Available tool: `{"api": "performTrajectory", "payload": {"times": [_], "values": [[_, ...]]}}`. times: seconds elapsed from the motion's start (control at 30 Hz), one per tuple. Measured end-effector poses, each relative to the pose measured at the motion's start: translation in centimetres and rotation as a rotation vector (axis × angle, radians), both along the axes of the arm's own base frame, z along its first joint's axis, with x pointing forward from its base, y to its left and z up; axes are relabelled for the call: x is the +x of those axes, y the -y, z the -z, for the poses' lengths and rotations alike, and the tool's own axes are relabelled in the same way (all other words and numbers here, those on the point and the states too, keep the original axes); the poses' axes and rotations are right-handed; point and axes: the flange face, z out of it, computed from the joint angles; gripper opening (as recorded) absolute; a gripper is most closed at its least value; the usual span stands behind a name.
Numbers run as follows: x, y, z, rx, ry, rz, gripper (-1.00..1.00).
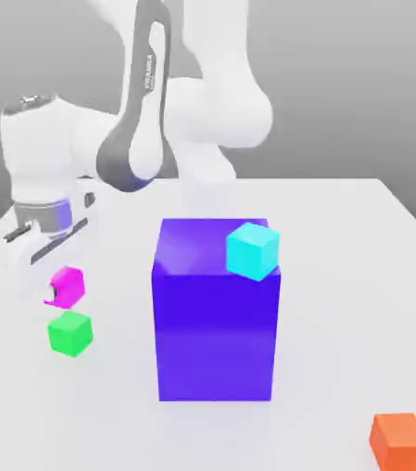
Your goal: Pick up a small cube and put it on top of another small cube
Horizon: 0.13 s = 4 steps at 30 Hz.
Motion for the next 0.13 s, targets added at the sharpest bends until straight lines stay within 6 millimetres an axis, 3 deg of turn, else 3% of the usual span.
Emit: {"api": "performTrajectory", "payload": {"times": [0.03,0.07,0.13], "values": [[-0.04,-0.06,0.88,0.001,0.001,0.0,-1.0],[-0.08,-0.12,1.56,0.001,0.001,-0.001,1.0],[-0.08,-0.12,1.56,0.001,0.001,-0.001,1.0]]}}
